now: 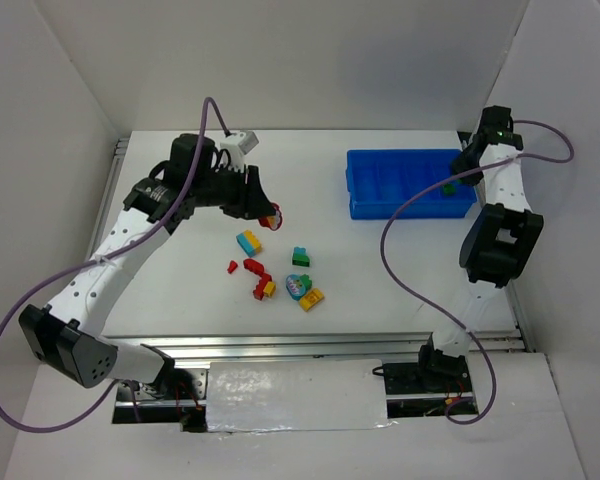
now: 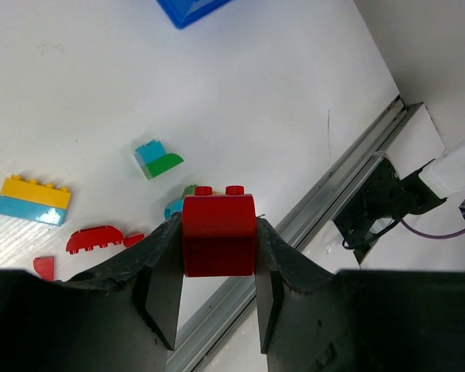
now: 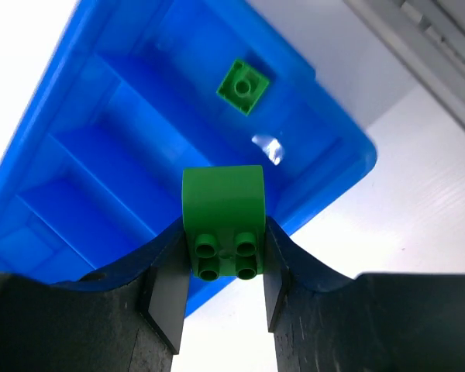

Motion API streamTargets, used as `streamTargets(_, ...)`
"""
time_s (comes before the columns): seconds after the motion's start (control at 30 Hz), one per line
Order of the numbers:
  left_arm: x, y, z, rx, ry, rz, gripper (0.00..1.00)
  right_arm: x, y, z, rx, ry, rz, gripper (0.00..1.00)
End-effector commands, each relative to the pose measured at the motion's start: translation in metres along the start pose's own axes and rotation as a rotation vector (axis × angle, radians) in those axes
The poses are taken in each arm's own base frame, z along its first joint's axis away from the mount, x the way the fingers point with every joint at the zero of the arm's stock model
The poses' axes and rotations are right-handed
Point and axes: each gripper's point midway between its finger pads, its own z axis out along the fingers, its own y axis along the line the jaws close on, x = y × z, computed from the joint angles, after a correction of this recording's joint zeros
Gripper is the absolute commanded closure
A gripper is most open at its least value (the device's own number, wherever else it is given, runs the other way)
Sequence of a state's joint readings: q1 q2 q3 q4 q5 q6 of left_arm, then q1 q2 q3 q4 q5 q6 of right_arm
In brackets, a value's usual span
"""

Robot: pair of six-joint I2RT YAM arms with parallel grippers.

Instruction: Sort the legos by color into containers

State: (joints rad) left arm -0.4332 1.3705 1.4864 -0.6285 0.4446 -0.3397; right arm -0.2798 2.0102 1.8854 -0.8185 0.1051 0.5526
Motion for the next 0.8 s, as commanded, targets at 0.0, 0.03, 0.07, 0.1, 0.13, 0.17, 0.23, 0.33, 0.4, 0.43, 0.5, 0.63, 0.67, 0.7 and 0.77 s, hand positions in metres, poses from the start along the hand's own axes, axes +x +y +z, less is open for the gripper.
streamTargets(0.0,0.007,0.003,-0.003,-0.016,0.005,-0.008,1.00,-0.027,0.015,-0.022,-0.043,-0.042,-0.028,1.00)
streamTargets(0.03,0.010,0.004,-0.002,-0.014,0.012,-0.013,1.00,-0.022,0.013,-0.014,-0.031,-0.018,-0.044,1.00)
streamTargets(0.07,0.011,0.004,-0.001,-0.012,0.013,-0.012,1.00,-0.029,0.016,-0.015,-0.034,-0.032,-0.045,1.00)
streamTargets(0.1,0.011,0.005,0.001,-0.008,0.018,-0.008,1.00,-0.030,0.013,-0.012,-0.015,-0.038,-0.043,1.00)
streamTargets(0.13,0.011,0.005,0.002,-0.008,0.023,-0.008,1.00,-0.030,0.012,-0.005,-0.010,-0.033,-0.046,1.00)
streamTargets(0.17,0.011,0.005,0.002,-0.006,0.022,-0.003,1.00,-0.029,0.011,-0.002,-0.009,-0.029,-0.044,1.00)
streamTargets(0.23,0.005,0.003,0.000,-0.007,0.014,0.005,1.00,-0.027,0.010,0.005,-0.014,-0.015,-0.043,1.00)
streamTargets(0.33,-0.006,-0.003,-0.006,0.000,-0.001,0.027,1.00,-0.024,0.011,0.009,-0.024,-0.013,-0.052,1.00)
streamTargets(0.4,-0.009,-0.005,-0.010,-0.002,-0.011,0.041,1.00,-0.025,0.013,0.011,-0.041,-0.019,-0.068,0.97)
streamTargets(0.43,-0.010,-0.005,-0.011,-0.004,-0.016,0.047,1.00,-0.024,0.013,0.015,-0.040,-0.014,-0.076,0.96)
streamTargets(0.5,-0.010,-0.005,-0.012,-0.005,-0.013,0.053,1.00,-0.021,0.011,0.026,-0.034,0.004,-0.098,0.95)
streamTargets(0.63,-0.008,-0.007,-0.013,0.003,-0.010,0.038,1.00,-0.017,0.013,0.040,-0.043,0.025,-0.101,0.94)
streamTargets(0.67,-0.008,-0.009,-0.014,0.005,-0.013,0.032,1.00,-0.016,0.013,0.042,-0.049,0.029,-0.097,0.92)
streamTargets(0.7,-0.007,-0.009,-0.016,0.003,-0.017,0.031,1.00,-0.015,0.014,0.046,-0.053,0.034,-0.098,0.82)
streamTargets(0.77,-0.007,-0.007,-0.019,-0.013,-0.024,0.032,1.00,-0.014,0.014,0.049,-0.042,0.035,-0.101,0.75)
